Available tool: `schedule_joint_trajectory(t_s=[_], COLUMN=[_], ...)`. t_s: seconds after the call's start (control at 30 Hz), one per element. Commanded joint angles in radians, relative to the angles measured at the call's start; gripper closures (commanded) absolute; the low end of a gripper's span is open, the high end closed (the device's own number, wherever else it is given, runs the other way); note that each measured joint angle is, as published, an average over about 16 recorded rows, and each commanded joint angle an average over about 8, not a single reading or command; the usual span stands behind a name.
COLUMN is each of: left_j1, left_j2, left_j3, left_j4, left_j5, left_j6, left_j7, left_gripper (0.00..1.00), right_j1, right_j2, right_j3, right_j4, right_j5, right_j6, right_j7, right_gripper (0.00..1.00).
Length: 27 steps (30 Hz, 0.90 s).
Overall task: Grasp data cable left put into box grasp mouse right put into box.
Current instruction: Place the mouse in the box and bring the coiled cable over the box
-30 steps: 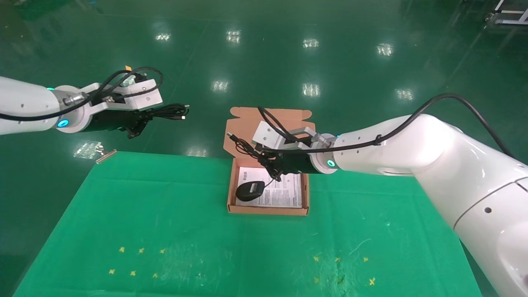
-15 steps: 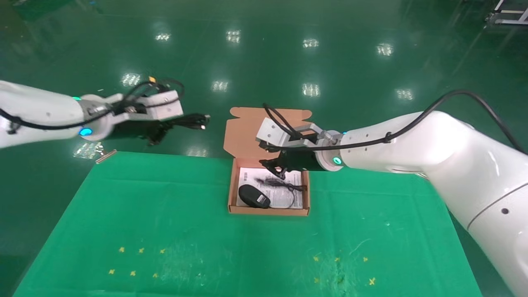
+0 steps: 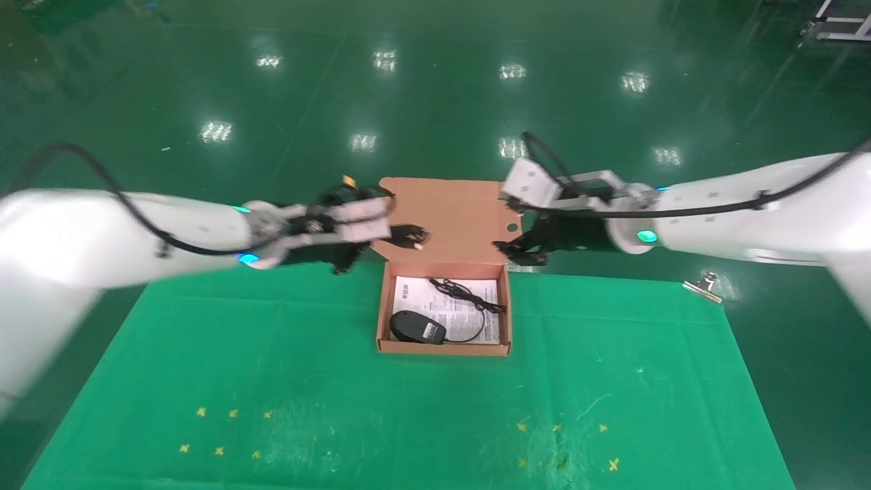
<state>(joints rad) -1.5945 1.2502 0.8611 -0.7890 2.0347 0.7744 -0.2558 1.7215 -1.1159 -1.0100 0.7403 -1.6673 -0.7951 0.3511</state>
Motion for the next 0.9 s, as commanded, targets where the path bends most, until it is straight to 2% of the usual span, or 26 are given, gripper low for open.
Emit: schedule_joint_trajectory(t_s=[0.03, 0.23, 0.57, 0.83, 0.9], left_j1=[0.008, 0.027, 0.047, 0.049, 0.049], left_j2=[0.04, 0.107, 0.12, 0.124, 0.125], left_j3=[0.001, 0.013, 0.108, 0.152, 0.156], left_j4=[0.054, 0.159, 0.193, 0.206, 0.208], left_j5=[-0.016, -0.119, -0.316, -0.383, -0.388], left_j6=[-0.034, -0.088, -0.128, -0.14, -0.141], left_j7=[0.043, 0.178, 0.297, 0.325, 0.326], left_gripper=[1.0, 1.0, 0.98, 0.0, 0.0], right_j1=[0.002, 0.001, -0.002, -0.004, -0.005], right_j2=[0.026, 0.101, 0.171, 0.184, 0.185], right_j3=[0.0, -0.004, -0.015, -0.019, -0.019], right_j4=[0.024, 0.116, 0.23, 0.259, 0.261], right_j5=[-0.006, -0.038, -0.097, -0.112, -0.114], right_j6=[-0.004, -0.007, -0.009, -0.01, -0.01], right_j7=[0.014, 0.085, 0.171, 0.194, 0.195], right_gripper=[0.0, 0.0, 0.0, 0.0, 0.0])
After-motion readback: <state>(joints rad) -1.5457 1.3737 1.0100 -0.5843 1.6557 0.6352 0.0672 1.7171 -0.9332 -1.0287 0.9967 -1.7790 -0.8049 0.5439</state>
